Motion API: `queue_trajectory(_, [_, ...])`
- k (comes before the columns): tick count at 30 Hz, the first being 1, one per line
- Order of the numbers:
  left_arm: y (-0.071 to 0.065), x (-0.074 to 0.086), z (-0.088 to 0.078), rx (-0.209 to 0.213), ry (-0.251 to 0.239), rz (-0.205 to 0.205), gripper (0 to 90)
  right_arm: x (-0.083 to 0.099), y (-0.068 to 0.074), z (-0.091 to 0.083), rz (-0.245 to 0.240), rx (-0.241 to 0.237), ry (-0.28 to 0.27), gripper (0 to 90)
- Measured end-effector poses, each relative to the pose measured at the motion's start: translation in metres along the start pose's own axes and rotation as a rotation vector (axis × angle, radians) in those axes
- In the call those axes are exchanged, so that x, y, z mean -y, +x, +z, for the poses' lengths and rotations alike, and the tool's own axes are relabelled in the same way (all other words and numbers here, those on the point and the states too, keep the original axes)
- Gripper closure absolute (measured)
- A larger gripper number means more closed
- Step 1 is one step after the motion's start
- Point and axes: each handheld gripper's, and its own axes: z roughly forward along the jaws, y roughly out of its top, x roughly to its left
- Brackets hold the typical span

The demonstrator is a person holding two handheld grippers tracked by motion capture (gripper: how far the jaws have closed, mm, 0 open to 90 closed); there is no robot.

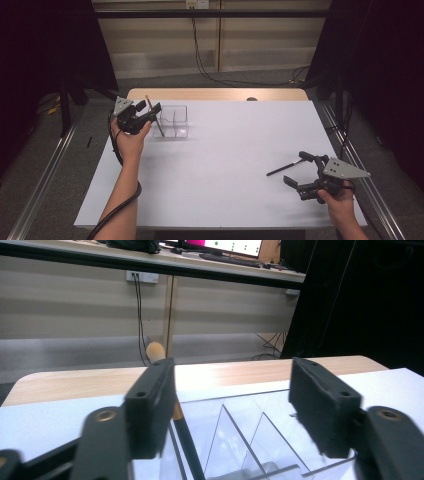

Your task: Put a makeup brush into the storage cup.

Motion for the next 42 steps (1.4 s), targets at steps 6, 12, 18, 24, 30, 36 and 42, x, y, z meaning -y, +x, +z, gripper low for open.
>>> queue_trajectory(6, [-0.002, 0.003, -0.005, 0.019, -0.001, 0.009, 24.6, 0.000, 0.001, 0.001, -0.001, -0.001, 0.003, 0.0])
queue_trajectory(12, [-0.002, 0.008, -0.010, 0.039, -0.009, 0.019, 17.2, 0.000, 0.001, 0.001, -0.001, -0.002, 0.003, 0.0])
queue_trajectory(18, [-0.002, 0.014, -0.016, 0.059, 0.000, 0.011, 11.3, 0.000, 0.001, 0.001, 0.002, 0.000, 0.001, 0.0])
queue_trajectory(24, [-0.003, 0.019, -0.023, 0.114, 0.008, 0.052, 4.4, 0.000, 0.001, 0.002, -0.002, -0.007, 0.004, 0.0])
queue_trajectory(30, [-0.001, 0.025, -0.030, 0.160, 0.033, 0.077, 0.0, -0.001, 0.002, 0.003, -0.003, -0.007, 0.006, 0.0])
queue_trajectory(36, [-0.002, 0.027, -0.038, 0.187, 0.025, 0.078, 0.0, -0.001, 0.003, 0.005, -0.003, -0.008, 0.006, 0.0])
queue_trajectory(42, [-0.005, 0.029, -0.046, 0.223, 0.040, 0.101, 0.0, -0.001, 0.003, 0.006, -0.006, -0.016, 0.008, 0.0])
